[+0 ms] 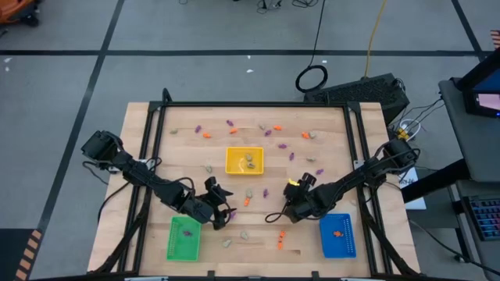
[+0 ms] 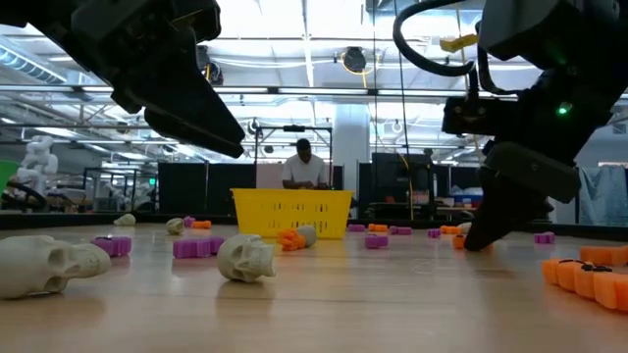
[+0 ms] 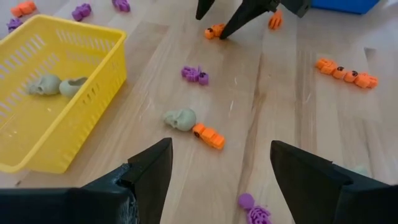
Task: Sort Halloween decoration
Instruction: Put the orange skeleton toy in the blue basket
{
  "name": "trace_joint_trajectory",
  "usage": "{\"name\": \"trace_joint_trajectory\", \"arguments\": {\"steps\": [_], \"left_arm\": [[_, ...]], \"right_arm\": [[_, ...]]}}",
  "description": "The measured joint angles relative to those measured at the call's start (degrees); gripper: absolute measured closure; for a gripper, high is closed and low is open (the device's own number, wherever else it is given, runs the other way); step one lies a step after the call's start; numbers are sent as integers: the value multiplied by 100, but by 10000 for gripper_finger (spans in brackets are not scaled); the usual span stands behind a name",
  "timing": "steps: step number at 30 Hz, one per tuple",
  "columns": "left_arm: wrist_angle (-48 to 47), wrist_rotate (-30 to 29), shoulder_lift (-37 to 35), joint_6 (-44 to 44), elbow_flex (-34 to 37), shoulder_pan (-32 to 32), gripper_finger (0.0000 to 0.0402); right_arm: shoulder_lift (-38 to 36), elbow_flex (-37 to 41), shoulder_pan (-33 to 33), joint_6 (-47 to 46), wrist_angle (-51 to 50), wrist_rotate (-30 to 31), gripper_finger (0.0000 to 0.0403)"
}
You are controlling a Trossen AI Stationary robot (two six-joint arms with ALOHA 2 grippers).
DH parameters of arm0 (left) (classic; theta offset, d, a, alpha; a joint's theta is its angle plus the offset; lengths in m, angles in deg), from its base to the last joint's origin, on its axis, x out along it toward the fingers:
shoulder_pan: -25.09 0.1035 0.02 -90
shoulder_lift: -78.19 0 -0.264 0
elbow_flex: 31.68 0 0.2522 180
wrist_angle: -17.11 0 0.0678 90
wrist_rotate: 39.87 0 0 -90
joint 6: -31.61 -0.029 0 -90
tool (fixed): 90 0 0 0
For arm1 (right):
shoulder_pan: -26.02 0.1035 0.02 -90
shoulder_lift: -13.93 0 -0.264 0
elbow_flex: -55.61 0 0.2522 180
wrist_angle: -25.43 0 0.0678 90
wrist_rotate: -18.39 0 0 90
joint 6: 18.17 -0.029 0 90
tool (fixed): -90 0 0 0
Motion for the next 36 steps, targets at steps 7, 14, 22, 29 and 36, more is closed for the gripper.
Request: {"name": "trace_joint_trajectory", "arguments": {"steps": [7, 14, 22, 29, 36], "left_arm": [[-4, 2, 0, -2, 0, 0, 132], [-6, 2, 0, -4, 0, 0, 132], [-6, 2, 0, -4, 0, 0, 132], [-10, 4, -2, -4, 0, 0, 132], [-8, 4, -2, -4, 0, -2, 132]], "right_arm": [[11, 0, 94, -151, 20, -105, 253], [24, 7, 250, -91, 10, -152, 339], [6, -174, 277, 284, -86, -198, 380], [-399, -620, 391, 983, -151, -444, 378], [-1137, -802, 839, 1517, 114, 575, 379]]}}
